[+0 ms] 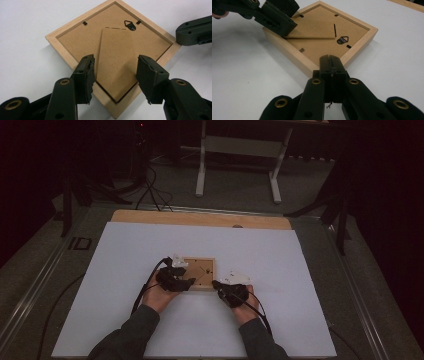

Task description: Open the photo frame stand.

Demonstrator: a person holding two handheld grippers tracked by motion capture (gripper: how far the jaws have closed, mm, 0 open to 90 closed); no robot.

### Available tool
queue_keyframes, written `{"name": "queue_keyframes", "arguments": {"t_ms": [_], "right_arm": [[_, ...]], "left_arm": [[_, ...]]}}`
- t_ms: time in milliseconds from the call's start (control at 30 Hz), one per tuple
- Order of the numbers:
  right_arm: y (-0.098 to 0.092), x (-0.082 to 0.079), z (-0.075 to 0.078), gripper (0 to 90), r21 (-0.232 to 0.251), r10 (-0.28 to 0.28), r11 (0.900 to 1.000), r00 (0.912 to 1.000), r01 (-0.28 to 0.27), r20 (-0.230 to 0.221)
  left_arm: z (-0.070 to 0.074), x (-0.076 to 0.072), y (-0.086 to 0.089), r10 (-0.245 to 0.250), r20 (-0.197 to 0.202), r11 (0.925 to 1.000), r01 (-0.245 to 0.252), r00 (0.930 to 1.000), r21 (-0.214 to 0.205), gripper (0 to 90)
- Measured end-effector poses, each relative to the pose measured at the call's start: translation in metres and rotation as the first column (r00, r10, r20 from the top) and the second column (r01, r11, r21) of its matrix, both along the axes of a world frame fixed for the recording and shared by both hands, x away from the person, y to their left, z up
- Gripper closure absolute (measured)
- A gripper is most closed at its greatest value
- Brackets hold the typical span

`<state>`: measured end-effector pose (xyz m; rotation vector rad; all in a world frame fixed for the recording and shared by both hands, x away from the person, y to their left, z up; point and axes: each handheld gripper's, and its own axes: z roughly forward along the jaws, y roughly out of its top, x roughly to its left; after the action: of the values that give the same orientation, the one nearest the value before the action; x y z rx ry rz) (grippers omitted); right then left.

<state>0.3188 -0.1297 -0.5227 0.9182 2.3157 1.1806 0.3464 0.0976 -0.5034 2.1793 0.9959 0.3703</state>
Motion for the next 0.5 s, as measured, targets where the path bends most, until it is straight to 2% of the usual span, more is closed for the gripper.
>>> {"name": "queue_keyframes", "arguments": {"t_ms": [233, 500], "right_arm": [[-0.0001, 0.0, 0.0, 89.6, 0.002, 0.0, 1.0, 1.0, 0.0, -0.002], [-0.0002, 0.0, 0.0, 89.6, 0.001, 0.001, 1.0, 1.0, -0.001, -0.002]], "left_arm": [[-0.0026, 0.0026, -0.0051, -0.009, -0.012, 0.9997, 0.01, 0.9999, 0.024, 48.0], [-0.0027, 0.0039, -0.0064, -0.007, -0.021, 0.9995, 0.008, 0.9997, 0.031, 50.4]]}}
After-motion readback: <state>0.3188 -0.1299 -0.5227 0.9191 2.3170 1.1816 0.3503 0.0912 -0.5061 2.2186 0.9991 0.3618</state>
